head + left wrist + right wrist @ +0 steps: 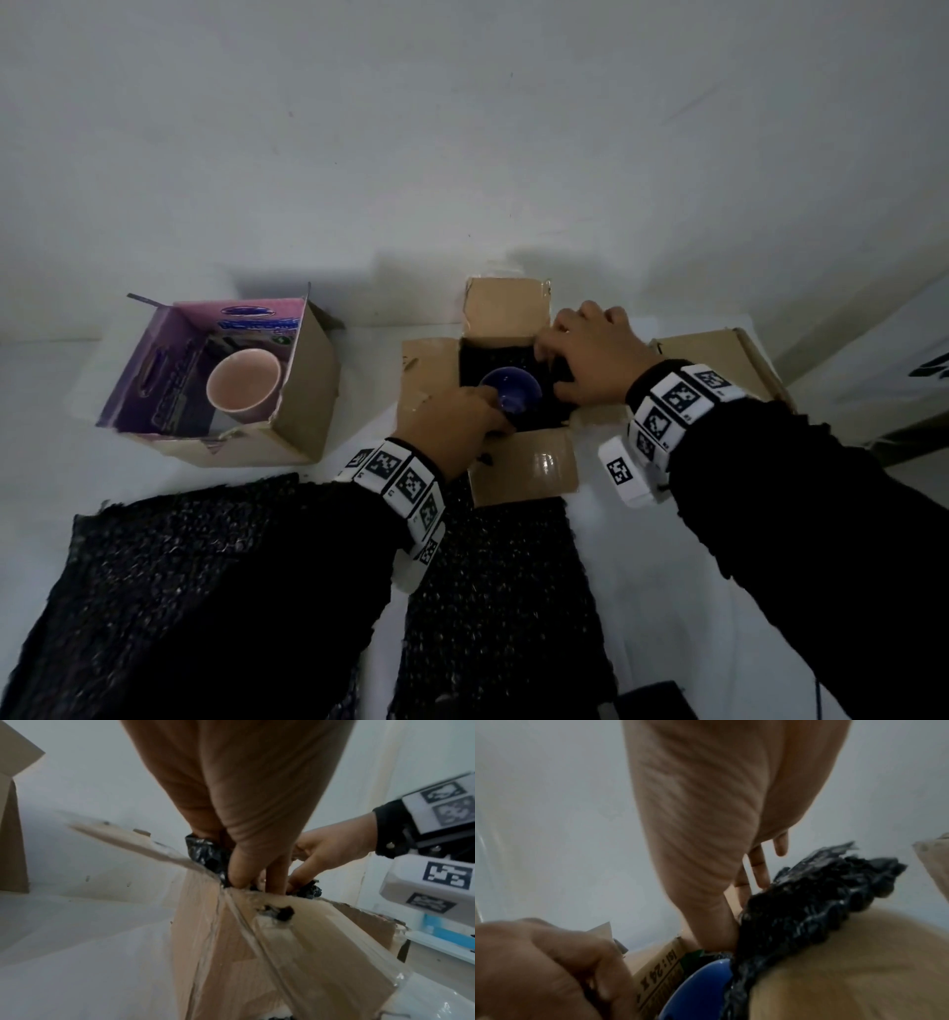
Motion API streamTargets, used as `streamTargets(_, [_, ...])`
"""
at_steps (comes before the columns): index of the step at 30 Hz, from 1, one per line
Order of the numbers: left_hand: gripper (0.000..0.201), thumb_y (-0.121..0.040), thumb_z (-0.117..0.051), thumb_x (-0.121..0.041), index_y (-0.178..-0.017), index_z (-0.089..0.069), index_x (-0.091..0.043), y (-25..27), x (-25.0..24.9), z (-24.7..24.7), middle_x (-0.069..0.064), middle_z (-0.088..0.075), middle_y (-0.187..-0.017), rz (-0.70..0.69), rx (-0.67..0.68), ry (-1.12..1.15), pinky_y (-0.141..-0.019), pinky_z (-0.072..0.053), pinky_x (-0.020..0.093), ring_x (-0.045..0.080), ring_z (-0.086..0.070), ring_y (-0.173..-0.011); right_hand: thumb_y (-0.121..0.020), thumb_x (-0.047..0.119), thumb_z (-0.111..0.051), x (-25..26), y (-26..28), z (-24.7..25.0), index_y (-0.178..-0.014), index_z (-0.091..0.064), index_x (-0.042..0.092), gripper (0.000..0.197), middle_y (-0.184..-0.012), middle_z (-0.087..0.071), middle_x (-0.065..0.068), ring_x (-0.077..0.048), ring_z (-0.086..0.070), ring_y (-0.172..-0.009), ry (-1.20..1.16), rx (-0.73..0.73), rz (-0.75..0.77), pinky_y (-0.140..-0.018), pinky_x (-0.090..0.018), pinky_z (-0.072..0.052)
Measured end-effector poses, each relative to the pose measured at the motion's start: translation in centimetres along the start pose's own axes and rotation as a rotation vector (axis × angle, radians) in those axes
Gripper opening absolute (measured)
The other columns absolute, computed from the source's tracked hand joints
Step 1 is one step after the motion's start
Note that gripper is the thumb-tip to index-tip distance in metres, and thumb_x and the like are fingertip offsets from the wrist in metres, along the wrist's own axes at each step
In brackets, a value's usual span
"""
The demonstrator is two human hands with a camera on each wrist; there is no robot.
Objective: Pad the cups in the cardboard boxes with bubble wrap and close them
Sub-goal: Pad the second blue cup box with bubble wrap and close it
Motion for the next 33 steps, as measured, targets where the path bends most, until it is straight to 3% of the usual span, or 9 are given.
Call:
streamTargets(2, [0.042, -0.095, -0.051, -0.017, -0.135, -0.051, -0.03, 0.0, 0.2, 0.1, 0.0, -0.047, -0.134, 0.058, -0.041, 0.004, -0.092, -0.044, 0.032, 0.022, -0.051, -0.114, -0.077, 0.044, -0.066, -0.7, 0.1, 0.2, -0.119, -0.047, 0.028, 0.049, -0.109, -0.055, -0.002, -0.026, -0.052, -0.104, -0.036, 0.001, -0.093, -0.08, -0.037, -0.038])
streamTargets(6, [0.052, -0.092, -0.052, -0.02, -0.14, -0.04, -0.036, -0.1, 0.2, 0.1, -0.003, -0.054, -0.129, 0.092, -0.083, -0.195, -0.098, -0.035, 0.037, 0.022, -0.046, -0.116, -0.083, 0.042, -0.063, -1.1, 0.5, 0.0, -0.101, -0.052, 0.016, 0.034, -0.086, -0.055, -0.001, -0.023, -0.053, -0.078, -0.033, 0.106, -0.232, -0.063, -0.03, -0.038])
streamTargets(9, [0.052, -0.091, -0.055, -0.02, -0.138, -0.043, -0.039, -0.4, 0.3, -0.4, -0.003, -0.051, -0.128, 0.092, -0.055, -0.19, -0.098, -0.035, 0.036, 0.021, -0.044, -0.114, -0.085, 0.022, -0.062, 0.2, 0.3, 0.7, -0.093, -0.063, 0.014, 0.011, -0.092, -0.063, -0.005, -0.023, -0.057, -0.079, -0.026, 0.037, -0.196, -0.064, -0.03, -0.043])
streamTargets(12, [0.047, -0.088, -0.061, -0.026, -0.132, -0.052, -0.04, -0.6, 0.4, -0.9, -0.004, -0.05, -0.124, 0.042, -0.046, -0.108, -0.09, -0.042, 0.034, 0.018, -0.041, -0.108, -0.085, 0.009, -0.054, 1.9, -0.1, 1.3, -0.09, -0.063, 0.018, 0.014, -0.092, -0.061, -0.001, -0.023, -0.055, -0.085, 0.038, -0.128, -0.073, -0.071, -0.032, -0.04])
streamTargets(15, [0.044, -0.086, -0.062, -0.032, -0.129, -0.056, -0.037, -0.7, 0.7, -1.5, -0.007, -0.05, -0.122, 0.043, -0.056, -0.052, -0.089, -0.037, 0.03, 0.017, -0.041, -0.107, -0.087, 0.011, -0.054, 2.8, 0.0, 0.6, -0.089, -0.059, 0.013, 0.006, -0.099, -0.056, -0.008, -0.027, -0.053, -0.081, 0.024, -0.21, -0.001, -0.065, -0.032, -0.035])
streamTargets(19, [0.061, -0.079, -0.026, -0.054, -0.122, -0.061, -0.029, -0.1, 0.0, -1.5, -0.004, -0.055, -0.114, 0.127, -0.132, 0.025, -0.089, -0.028, 0.034, 0.018, -0.045, -0.103, -0.083, 0.013, -0.054, 3.2, 0.2, -0.7, -0.103, -0.055, 0.012, 0.02, -0.106, -0.055, -0.013, -0.032, -0.052, -0.085, 0.079, -0.293, 0.014, -0.064, -0.041, -0.046])
streamTargets(23, [0.044, -0.091, -0.043, -0.052, -0.129, -0.052, -0.03, 0.1, -0.2, -1.7, -0.003, -0.052, -0.122, 0.109, -0.149, -0.107, -0.093, -0.029, 0.036, 0.021, -0.045, -0.11, -0.079, 0.012, -0.055, 2.8, 0.0, -0.8, -0.104, -0.058, 0.009, 0.025, -0.104, -0.056, -0.016, -0.034, -0.055, -0.086, 0.053, -0.27, -0.052, -0.062, -0.039, -0.048])
streamTargets(29, [0.036, -0.092, -0.049, -0.043, -0.126, -0.054, -0.034, 0.2, 0.7, -1.2, -0.006, -0.054, -0.12, 0.122, -0.171, -0.202, -0.096, -0.027, 0.038, 0.021, -0.047, -0.11, -0.086, 0.024, -0.056, 3.2, 0.3, -1.7, -0.091, -0.07, 0.016, 0.016, -0.09, -0.069, -0.003, -0.028, -0.054, -0.1, 0.163, -0.205, 0.098, -0.091, -0.043, -0.036])
streamTargets(33, [0.031, -0.093, -0.049, -0.042, -0.121, -0.058, -0.034, 0.5, 1.4, -0.8, -0.008, -0.055, -0.12, 0.142, -0.185, -0.204, -0.098, -0.026, 0.037, 0.02, -0.048, -0.112, -0.085, 0.04, -0.026, 1.9, 1.5, -1.8, -0.094, -0.067, 0.024, 0.044, -0.082, -0.07, 0.007, -0.021, -0.048, -0.113, 0.165, -0.18, 0.077, -0.1, -0.047, -0.018])
Point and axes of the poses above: each hand's wrist, its own y-axis away from the middle knuckle, its own z-axis out of the back of the hand, x = y × z, the point moved 7 cm from there along -y, towards the middle knuckle
